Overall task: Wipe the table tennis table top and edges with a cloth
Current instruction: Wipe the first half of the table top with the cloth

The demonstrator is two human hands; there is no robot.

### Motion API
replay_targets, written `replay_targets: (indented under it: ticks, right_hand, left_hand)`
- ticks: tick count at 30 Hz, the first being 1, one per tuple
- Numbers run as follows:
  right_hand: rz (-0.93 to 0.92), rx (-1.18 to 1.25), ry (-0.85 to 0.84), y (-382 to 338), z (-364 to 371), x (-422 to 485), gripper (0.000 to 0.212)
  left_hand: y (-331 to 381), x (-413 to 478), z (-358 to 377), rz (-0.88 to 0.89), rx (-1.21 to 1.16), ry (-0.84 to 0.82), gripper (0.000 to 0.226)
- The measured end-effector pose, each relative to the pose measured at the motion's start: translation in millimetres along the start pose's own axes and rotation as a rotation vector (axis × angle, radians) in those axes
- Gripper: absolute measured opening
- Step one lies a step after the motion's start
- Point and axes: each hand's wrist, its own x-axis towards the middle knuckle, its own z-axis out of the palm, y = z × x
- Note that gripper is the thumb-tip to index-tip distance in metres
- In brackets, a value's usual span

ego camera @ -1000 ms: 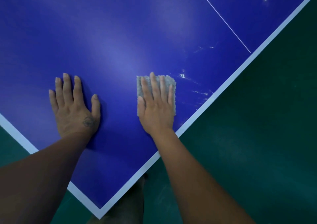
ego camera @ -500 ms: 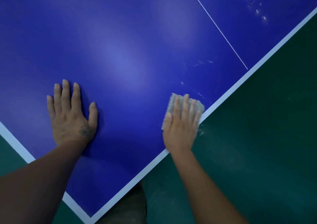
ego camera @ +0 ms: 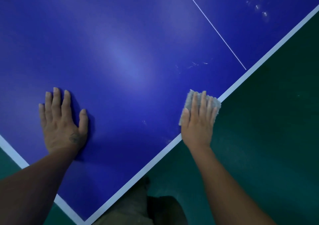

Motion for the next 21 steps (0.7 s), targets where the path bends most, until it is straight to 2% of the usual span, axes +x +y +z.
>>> replay_targets:
  ticks: [4,9,12,15,21]
  right_hand:
    - [-0.064,-0.064,-0.02,-11,-1,-7,0.066]
    - [-0.462,-0.053,0.029,-102,5,12,0.066]
    - [-0.571,-0.06,0.032,-136,2,42,0.064]
    - [-0.507,-0.032,0.039,-121,-6,86,0.062]
    - [-0.084,-0.018,0.041,3,-34,152,0.063]
  left_hand:
    - [0,0,0,0.009,0.012,-0.007,0.073]
    - [-1,-1,3,0.022,0.021,0.026,0.072]
    - [0,-2,2,0.032,0.019,0.031,0.071]
    - [1,-2,1,0.027,0.014,0.028,0.071]
    - [3,-5,4,0.0,0.033,0.017,0.071]
